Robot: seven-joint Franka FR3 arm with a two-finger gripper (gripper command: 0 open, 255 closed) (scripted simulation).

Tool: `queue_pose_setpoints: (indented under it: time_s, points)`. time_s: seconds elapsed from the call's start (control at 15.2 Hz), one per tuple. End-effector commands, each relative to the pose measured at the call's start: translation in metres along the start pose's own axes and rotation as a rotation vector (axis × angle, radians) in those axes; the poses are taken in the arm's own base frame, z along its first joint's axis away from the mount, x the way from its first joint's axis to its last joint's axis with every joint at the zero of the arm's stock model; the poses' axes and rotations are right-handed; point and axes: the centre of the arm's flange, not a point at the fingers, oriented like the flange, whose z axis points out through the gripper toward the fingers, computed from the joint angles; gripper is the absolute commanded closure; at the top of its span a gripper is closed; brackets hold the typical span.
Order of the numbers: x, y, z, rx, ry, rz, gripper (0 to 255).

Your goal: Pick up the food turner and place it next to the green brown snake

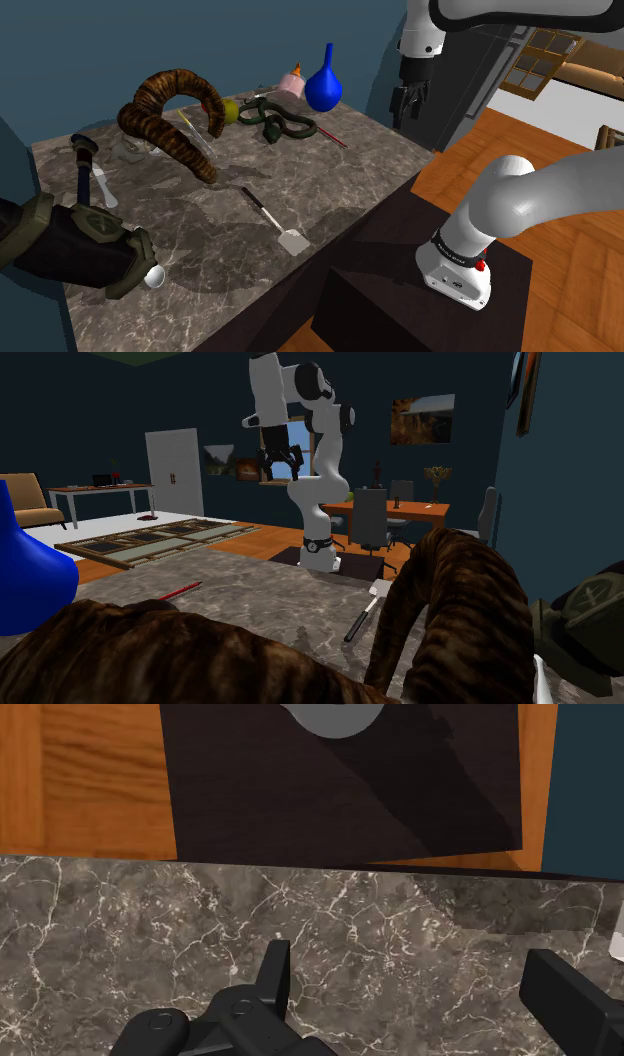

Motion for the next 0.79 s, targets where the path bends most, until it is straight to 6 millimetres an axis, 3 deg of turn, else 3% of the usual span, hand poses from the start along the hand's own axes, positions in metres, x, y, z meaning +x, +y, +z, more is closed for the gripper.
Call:
queue_pose_setpoints:
  time_s: [0.0, 0.73]
  points:
    - [0.000, 0.000, 0.000, 0.000, 0.000, 0.000, 0]
    - [0.042, -0.114, 0.071, -0.007, 0.094, 0.011, 0]
